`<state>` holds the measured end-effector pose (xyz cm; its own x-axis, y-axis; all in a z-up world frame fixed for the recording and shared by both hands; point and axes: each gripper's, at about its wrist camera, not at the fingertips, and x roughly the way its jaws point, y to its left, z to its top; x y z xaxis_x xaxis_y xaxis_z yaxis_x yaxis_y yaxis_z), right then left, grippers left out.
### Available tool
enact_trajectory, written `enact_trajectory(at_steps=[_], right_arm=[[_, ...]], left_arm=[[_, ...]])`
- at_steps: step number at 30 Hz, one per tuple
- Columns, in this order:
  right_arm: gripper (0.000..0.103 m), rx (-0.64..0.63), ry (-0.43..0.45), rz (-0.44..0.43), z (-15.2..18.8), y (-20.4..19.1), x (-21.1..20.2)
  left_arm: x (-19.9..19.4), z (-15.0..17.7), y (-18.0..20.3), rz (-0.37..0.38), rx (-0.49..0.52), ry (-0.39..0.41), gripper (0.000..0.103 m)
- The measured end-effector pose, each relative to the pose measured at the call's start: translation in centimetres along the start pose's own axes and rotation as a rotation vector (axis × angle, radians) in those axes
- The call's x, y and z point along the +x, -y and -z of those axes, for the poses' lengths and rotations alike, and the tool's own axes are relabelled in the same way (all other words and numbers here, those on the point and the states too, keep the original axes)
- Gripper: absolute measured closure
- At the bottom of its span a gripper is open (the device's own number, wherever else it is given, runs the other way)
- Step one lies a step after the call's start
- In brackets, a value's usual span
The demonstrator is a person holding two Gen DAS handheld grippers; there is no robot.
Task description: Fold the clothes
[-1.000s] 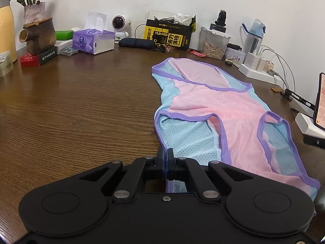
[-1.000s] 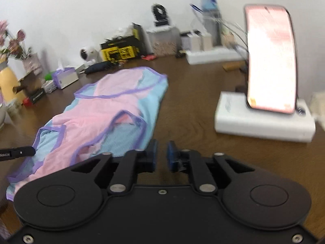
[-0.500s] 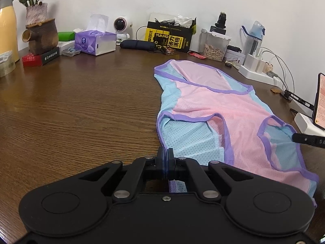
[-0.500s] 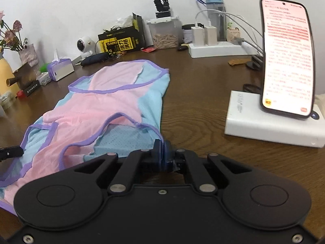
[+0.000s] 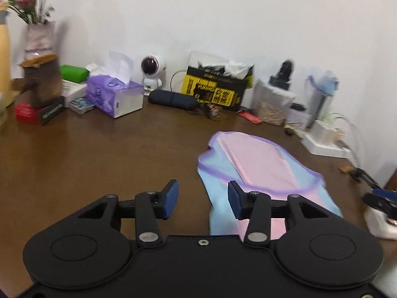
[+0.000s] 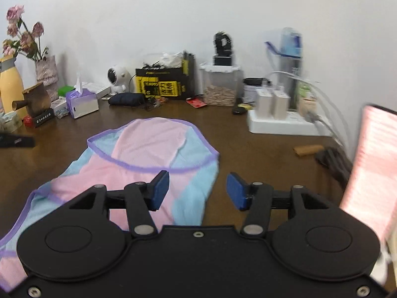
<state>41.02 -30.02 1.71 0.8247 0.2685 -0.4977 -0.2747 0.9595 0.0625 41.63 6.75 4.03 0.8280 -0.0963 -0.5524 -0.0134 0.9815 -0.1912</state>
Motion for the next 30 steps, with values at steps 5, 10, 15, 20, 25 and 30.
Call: enact_trajectory(at_steps=[5,10,15,20,25,30], right_arm=[[0.045,0.013,-0.063,-0.005,-1.9,0.6,5.4],[0.048,0.115,-0.106,0.005,-3.5,3.4,10.1],[0.063,0.135,-0.164,-0.001,-3.4,4.3,13.4],[0.097,0.104,-0.160,0.013,-2.8,3.7,14.4],[0.097,0.121,-0.119,0.062,-2.5,4.1,14.1],[0.075,0.107,-0.132,0.080,-2.4,4.1,14.4]], left_arm=[[7.2,-2.4,0.4,-0.006,-0.002,-0.081,0.041],[10.7,-3.7,1.3,0.031,0.033,-0.139,0.041],[12.1,-3.5,1.9,0.078,0.079,-0.179,0.072],[12.8,-3.3,2.2,0.007,0.073,-0.120,0.103],[12.6,-3.3,2.3,-0.082,0.044,0.013,0.101],[13.4,-3.1,2.1,-0.132,0.052,-0.056,0.054]])
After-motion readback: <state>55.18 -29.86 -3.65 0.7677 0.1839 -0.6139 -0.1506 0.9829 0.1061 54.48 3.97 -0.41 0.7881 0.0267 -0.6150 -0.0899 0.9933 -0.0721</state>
